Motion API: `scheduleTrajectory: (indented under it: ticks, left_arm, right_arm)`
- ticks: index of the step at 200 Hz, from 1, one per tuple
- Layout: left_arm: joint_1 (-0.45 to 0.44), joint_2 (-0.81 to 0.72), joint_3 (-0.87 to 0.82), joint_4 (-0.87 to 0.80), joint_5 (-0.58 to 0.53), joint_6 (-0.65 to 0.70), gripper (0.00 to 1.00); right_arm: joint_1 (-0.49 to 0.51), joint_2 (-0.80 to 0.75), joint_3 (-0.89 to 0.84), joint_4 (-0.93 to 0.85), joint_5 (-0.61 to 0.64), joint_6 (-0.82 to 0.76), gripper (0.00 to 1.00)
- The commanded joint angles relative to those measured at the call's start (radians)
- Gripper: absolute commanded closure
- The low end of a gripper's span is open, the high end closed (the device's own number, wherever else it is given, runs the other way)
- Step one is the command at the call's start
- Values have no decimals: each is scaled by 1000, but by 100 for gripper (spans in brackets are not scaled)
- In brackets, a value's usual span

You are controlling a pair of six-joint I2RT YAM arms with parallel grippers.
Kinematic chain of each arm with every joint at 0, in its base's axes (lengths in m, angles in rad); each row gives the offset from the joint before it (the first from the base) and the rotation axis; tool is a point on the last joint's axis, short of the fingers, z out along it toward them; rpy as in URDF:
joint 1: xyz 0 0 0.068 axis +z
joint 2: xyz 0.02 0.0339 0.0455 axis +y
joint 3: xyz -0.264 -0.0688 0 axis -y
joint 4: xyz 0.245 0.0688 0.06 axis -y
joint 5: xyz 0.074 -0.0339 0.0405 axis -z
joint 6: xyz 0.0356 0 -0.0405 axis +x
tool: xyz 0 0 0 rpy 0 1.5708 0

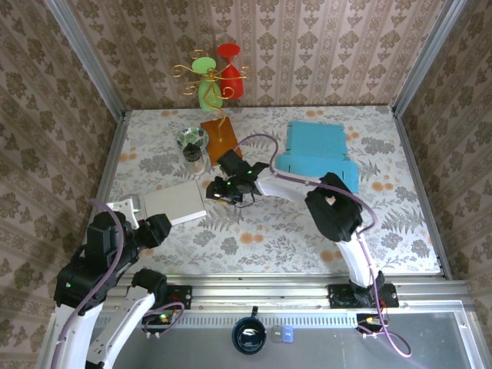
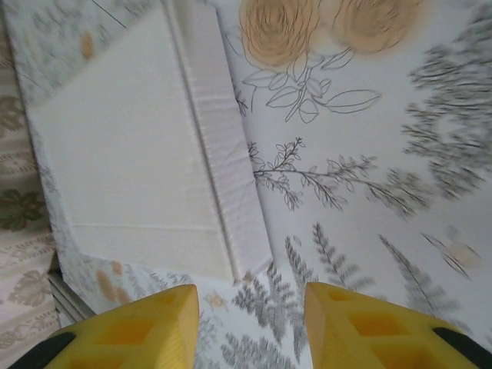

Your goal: Fold the paper box

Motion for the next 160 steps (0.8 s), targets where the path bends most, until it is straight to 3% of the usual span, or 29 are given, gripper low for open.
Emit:
scheduleTrajectory:
  ticks: [1, 29, 39, 70, 90, 132, 160]
  left_arm:
    - [7, 51, -42, 151, 115, -12, 55]
    - [-14, 197, -110, 367, 209, -151, 64]
    - [-51, 259, -115, 434, 158, -183, 65]
    - [-322, 514, -59, 622, -60, -265, 63]
    - [-432, 715, -14, 761, -104, -340, 61]
    - [-546, 1004, 69, 965, -216, -590, 60]
    - [-576, 1148, 100, 1077, -260, -758, 59]
  right_arm:
    - [-31, -184, -73, 29, 116, 39, 57]
    - [-116, -389, -241, 35, 116, 66, 56]
    - [-168, -468, -305, 26, 105, 70, 56]
    - [-369, -676, -449, -111, 31, 80, 57]
    - [-468, -800, -518, -193, -20, 48, 57]
    - [-598, -1043, -636, -296, -34, 64, 56]
    - [-621, -1146, -631, -374, -12, 56, 55]
